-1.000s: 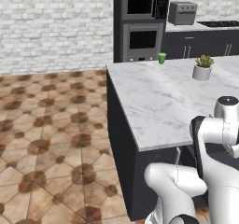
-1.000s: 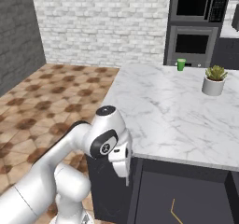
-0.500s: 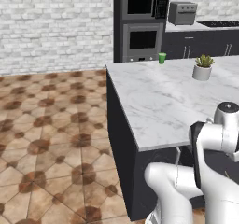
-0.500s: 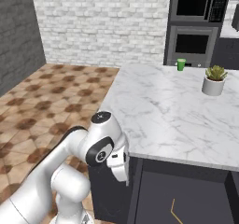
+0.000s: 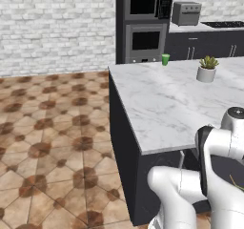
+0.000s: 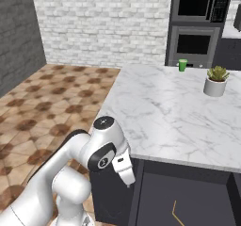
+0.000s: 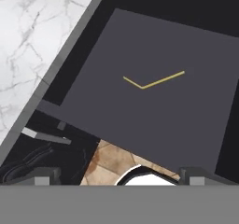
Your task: Pick up the straw from the right drawer and put it inside the smoothie cup.
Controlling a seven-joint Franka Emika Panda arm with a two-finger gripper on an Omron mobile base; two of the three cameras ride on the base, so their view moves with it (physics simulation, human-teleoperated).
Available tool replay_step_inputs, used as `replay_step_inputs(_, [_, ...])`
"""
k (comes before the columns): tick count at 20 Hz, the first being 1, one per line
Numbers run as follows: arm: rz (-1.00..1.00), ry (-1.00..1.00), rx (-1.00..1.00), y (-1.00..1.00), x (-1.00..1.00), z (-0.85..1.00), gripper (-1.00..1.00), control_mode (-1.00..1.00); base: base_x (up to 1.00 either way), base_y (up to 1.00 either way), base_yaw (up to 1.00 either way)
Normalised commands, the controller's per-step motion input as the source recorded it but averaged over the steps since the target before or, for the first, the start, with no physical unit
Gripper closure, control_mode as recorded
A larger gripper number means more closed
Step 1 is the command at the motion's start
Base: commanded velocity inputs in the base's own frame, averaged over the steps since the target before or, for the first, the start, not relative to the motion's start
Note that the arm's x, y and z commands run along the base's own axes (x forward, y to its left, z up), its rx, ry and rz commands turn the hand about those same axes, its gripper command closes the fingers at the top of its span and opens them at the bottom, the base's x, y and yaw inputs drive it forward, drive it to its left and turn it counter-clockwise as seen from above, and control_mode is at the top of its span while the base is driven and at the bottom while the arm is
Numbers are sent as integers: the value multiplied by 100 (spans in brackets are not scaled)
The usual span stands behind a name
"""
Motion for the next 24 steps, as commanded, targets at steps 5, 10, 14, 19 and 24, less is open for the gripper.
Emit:
replay_step_inputs(5, [0,0,0,0,0,0,-100,-100,0,0,0])
replay_step_inputs(10, [0,0,0,-1,0,0,-100,-100,0,0,0])
replay_step_inputs(14, [0,3,0,-21,0,0,-100,-100,0,0,0])
replay_step_inputs(19, [0,0,0,-11,10,0,-100,-100,0,0,0])
replay_step_inputs(24, [0,3,0,-2,27,0,-100,-100,0,0,0])
